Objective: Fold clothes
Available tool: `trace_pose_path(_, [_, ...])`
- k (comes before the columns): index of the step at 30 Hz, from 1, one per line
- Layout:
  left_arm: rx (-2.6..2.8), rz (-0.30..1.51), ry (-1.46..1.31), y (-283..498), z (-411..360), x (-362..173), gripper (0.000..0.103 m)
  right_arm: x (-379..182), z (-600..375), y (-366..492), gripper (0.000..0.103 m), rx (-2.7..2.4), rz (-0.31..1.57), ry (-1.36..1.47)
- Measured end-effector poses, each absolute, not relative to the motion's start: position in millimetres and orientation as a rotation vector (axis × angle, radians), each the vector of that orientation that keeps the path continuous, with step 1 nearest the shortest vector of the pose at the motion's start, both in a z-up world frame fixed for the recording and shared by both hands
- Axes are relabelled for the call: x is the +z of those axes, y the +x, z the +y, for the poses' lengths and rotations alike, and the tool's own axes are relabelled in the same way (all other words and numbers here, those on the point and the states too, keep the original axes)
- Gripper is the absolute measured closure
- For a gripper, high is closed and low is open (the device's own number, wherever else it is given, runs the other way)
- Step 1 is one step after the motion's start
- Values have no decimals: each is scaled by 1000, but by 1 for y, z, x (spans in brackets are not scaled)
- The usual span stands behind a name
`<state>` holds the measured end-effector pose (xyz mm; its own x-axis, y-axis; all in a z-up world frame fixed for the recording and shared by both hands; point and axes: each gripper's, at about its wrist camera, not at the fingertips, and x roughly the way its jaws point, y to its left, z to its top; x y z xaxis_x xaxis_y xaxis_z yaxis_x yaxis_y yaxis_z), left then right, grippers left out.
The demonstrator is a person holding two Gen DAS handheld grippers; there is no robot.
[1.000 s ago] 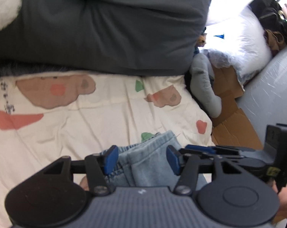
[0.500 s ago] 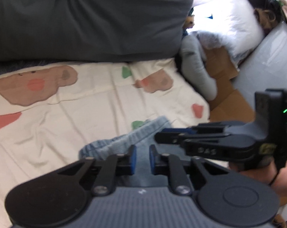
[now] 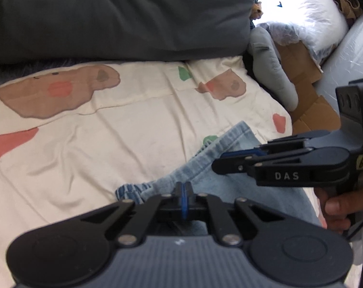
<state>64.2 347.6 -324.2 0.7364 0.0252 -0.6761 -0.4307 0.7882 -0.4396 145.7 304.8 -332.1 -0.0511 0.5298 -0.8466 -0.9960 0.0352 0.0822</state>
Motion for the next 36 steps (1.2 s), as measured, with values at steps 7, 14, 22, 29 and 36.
trace_pose_path(7, [220,638,-646,58,335,-290,93,-305,284,144,73,1458,807,-664])
trace_pose_path(14, [180,668,-627,69,317,-298,93,-318,258,148,69,1434,805,-675])
trace_pose_path(22, [209,769,-620,80,320,-317,100,-329,230,150,62,1408,784,-697])
trace_pose_path(29, [194,770,-618,77,310,-303,93,-334,194,162,44,1339,784,-739])
trace_pose_path(36, [74,779,-612,81,281,-296,84,-343,149,164,44,1289,835,-789])
